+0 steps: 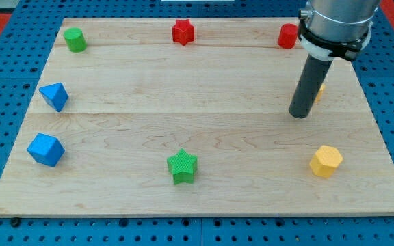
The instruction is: Slide red star towards the center
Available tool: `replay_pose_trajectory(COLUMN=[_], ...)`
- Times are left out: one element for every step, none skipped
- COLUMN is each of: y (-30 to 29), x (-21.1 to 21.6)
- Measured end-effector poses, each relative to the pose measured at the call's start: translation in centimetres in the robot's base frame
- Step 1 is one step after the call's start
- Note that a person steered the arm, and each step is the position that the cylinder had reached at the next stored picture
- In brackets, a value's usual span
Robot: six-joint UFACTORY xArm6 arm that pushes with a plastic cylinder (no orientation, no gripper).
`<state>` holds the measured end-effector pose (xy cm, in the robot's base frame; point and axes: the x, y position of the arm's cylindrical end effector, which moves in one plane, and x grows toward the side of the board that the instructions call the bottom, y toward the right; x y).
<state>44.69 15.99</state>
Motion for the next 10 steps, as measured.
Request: replay_pose_trajectory(y=[-0.6, -1.2, -2.5, -8.3, -14.9, -18.5, -18.0, -17.3, -17.3, -17.5], x=[-0.2, -0.3, -0.1, 0.9, -0.3, -2.7, -5.7, -6.1, -6.6, -8.5])
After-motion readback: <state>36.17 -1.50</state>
